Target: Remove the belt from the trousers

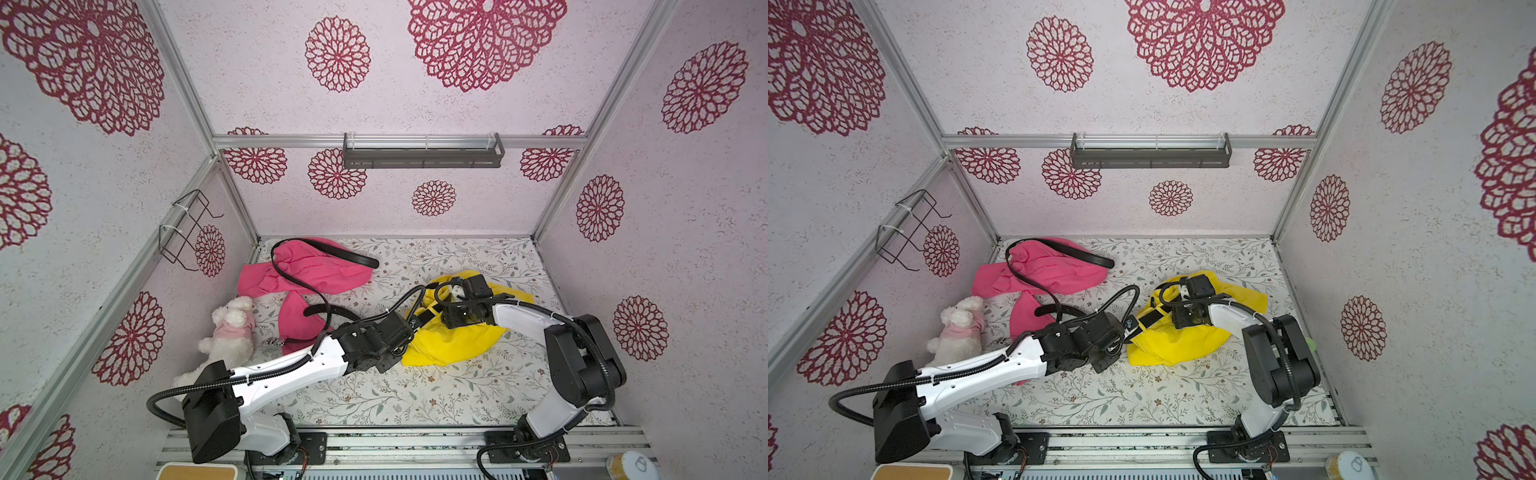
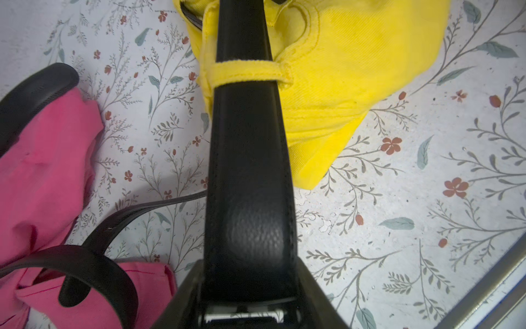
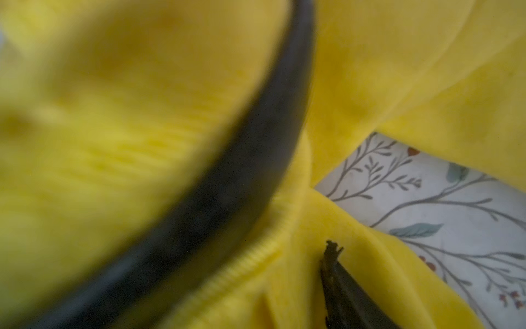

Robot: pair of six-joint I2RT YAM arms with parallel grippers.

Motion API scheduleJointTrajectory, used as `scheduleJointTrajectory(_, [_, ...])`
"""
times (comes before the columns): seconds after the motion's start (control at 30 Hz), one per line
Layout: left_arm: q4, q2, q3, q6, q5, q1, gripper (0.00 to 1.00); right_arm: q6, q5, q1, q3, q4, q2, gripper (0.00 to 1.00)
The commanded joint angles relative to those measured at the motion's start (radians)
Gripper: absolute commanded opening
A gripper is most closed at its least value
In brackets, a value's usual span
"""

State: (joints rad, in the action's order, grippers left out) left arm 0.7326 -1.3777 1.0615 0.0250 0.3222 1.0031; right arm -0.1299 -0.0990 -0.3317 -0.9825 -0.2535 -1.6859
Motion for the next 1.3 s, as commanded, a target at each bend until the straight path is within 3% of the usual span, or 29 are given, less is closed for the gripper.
scheduleJointTrajectory(0.0, [0.120,0.091,0.023,-0.003,0.058,-0.033,0.28,0.004,0.170,0.123,-0.026,-0.022,-0.043,0.67])
scheduleJointTrajectory(0.27, [0.212,0.215,0.034,0.007,0.162,-0.165,0.23,0.024,0.196,0.325,-0.025,-0.023,-0.085,0.67])
scheduleJointTrajectory(0.4, [0.204,0.272,0.035,-0.006,0.125,-0.192,0.23,0.036,0.131,0.364,-0.033,-0.011,-0.077,0.66])
scheduleJointTrajectory(0.5, [0.182,0.269,0.029,-0.012,0.069,-0.191,0.23,0.083,0.019,0.324,-0.045,-0.017,0.011,0.68])
scheduleJointTrajectory(0.67, [0.156,0.237,0.027,-0.007,0.048,-0.176,0.22,0.207,-0.170,0.218,-0.028,0.019,0.226,0.81])
scheduleJointTrajectory(0.83, [0.151,0.244,0.028,-0.022,0.068,-0.175,0.21,0.385,-0.420,0.112,-0.095,-0.081,0.228,0.88])
scheduleJointTrajectory(1.07, [0.149,0.251,0.031,-0.031,0.071,-0.175,0.21,0.505,-0.504,-0.018,-0.174,-0.159,0.107,0.89])
scheduleJointTrajectory(1.2, [0.146,0.245,0.036,-0.042,0.071,-0.175,0.21,0.478,-0.450,-0.057,-0.208,-0.133,0.052,0.86])
scheduleJointTrajectory(1.27, [0.138,0.240,0.037,-0.047,0.071,-0.174,0.21,0.438,-0.412,-0.062,-0.216,-0.086,0.025,0.79])
